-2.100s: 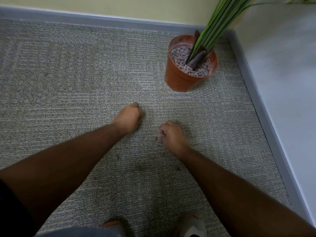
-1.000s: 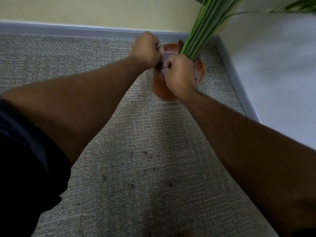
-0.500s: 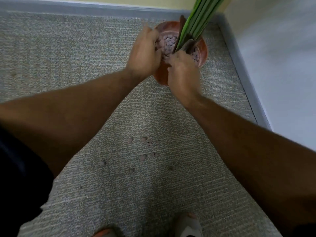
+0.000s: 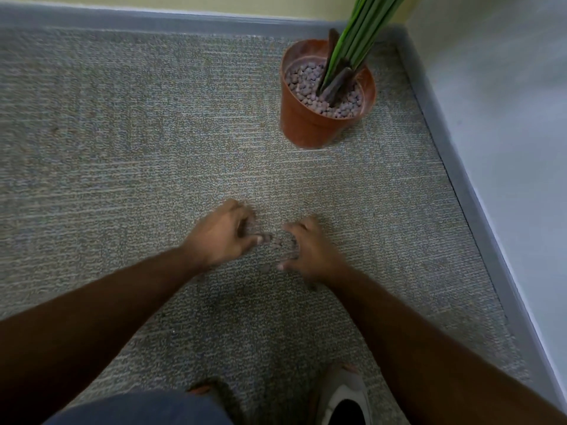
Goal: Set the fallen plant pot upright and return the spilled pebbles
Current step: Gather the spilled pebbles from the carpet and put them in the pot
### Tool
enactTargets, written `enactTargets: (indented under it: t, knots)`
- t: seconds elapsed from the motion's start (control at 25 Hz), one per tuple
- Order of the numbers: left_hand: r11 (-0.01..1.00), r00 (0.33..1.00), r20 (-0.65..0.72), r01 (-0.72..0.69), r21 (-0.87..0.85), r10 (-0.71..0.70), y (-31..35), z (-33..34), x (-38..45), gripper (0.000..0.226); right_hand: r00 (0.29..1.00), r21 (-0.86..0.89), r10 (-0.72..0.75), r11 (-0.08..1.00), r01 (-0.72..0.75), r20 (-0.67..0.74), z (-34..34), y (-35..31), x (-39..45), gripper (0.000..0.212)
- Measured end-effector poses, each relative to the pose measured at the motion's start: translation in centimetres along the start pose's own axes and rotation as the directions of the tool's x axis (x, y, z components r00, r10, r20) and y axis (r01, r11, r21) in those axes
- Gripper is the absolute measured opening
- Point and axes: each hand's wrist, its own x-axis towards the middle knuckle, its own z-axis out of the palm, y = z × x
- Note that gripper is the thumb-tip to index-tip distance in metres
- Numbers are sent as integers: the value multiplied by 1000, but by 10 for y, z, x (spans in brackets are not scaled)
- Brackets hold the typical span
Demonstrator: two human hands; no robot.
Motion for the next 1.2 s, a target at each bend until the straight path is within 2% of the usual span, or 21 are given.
enactTargets:
  t: [0.08,0.16,0.44,0.56,0.76,0.84,1.04,1.2]
  knots:
    - [999,1000,25,5,34,-5,0,11,-8,58,1000,15,10,1000,-10,-29,8,0,-3,92]
    - [999,999,38,-35,29,34,7,19,-7,59,998,19,-3,1000,4,-61,14,-4,-5,86]
    - [988,988,-32,-150,-37,149,27,33,0,20,976,46,-33,998,44,-214,31,-20,-12,41]
    - [977,977,-43,-210,-32,209,25,33,-2,6,969,12,-86,996,91,-230,35,-24,-15,29]
    - [961,961,-31,-277,-5,276,19,30,-6,11,975,-77,-132,990,120,-179,32,-28,-15,19]
    - [960,962,-51,-271,-67,268,16,29,-10,15,973,-71,-147,988,136,-181,30,-28,-15,15]
    - [936,949,102,-269,-229,298,7,28,-23,24,964,-100,-180,981,163,-195,24,-26,-13,7]
    - [924,902,211,-347,-161,376,7,30,-25,30,952,-186,-250,958,217,-176,27,-22,-14,5]
